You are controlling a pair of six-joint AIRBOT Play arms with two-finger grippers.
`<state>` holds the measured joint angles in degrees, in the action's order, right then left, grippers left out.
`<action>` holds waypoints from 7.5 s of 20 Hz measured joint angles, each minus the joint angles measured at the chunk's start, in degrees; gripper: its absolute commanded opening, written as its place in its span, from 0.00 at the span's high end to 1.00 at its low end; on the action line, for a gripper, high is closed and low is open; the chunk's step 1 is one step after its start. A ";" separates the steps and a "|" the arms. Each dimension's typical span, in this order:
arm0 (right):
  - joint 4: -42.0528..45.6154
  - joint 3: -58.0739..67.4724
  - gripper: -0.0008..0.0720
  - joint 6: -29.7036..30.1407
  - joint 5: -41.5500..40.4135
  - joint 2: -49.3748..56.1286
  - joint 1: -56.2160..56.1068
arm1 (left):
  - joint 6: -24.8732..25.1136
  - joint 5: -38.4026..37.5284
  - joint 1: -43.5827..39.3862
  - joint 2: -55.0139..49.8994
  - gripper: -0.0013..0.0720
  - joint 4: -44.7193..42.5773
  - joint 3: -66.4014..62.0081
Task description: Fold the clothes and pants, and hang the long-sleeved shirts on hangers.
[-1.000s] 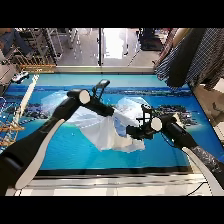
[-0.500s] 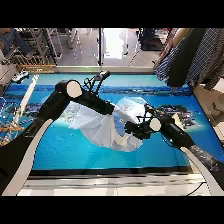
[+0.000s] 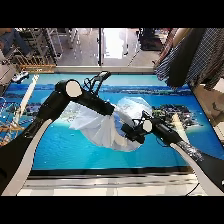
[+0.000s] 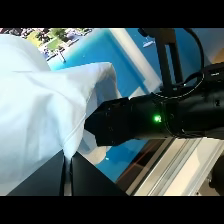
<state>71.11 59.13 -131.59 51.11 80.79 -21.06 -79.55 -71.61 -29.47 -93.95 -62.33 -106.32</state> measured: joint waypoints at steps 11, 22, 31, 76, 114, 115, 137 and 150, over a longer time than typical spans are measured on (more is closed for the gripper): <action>1.70 43.60 0.97 25.35 8.26 -0.59 6.56 | -2.86 -1.09 22.36 2.47 0.97 14.32 -11.54; -1.97 54.40 0.97 38.75 21.33 8.39 -3.43 | -0.57 -10.27 21.22 11.04 0.19 17.35 8.79; 0.48 54.66 0.97 43.21 24.44 11.26 -5.70 | -2.82 -11.67 53.37 13.60 0.47 -21.24 10.86; 4.15 54.66 0.97 43.65 18.51 11.37 -5.79 | 1.14 2.05 70.86 -2.86 0.59 -28.81 10.97; 17.92 54.86 0.97 42.73 16.11 10.67 -2.38 | 51.45 -29.09 54.45 7.17 0.96 50.16 10.93; 18.43 54.86 0.97 42.73 15.98 10.60 -1.73 | 51.84 -30.21 51.98 6.21 0.96 50.73 10.93; 16.28 54.86 0.97 48.96 20.06 10.47 -1.42 | 54.93 -12.70 35.50 -0.70 0.96 59.01 10.95; -4.63 54.97 0.97 72.59 21.55 6.64 -1.44 | 56.41 -18.47 33.31 -8.48 0.97 69.20 10.95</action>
<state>66.48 114.10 -59.00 72.66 87.44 -22.50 -23.14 -90.08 3.84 -102.43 6.87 -95.37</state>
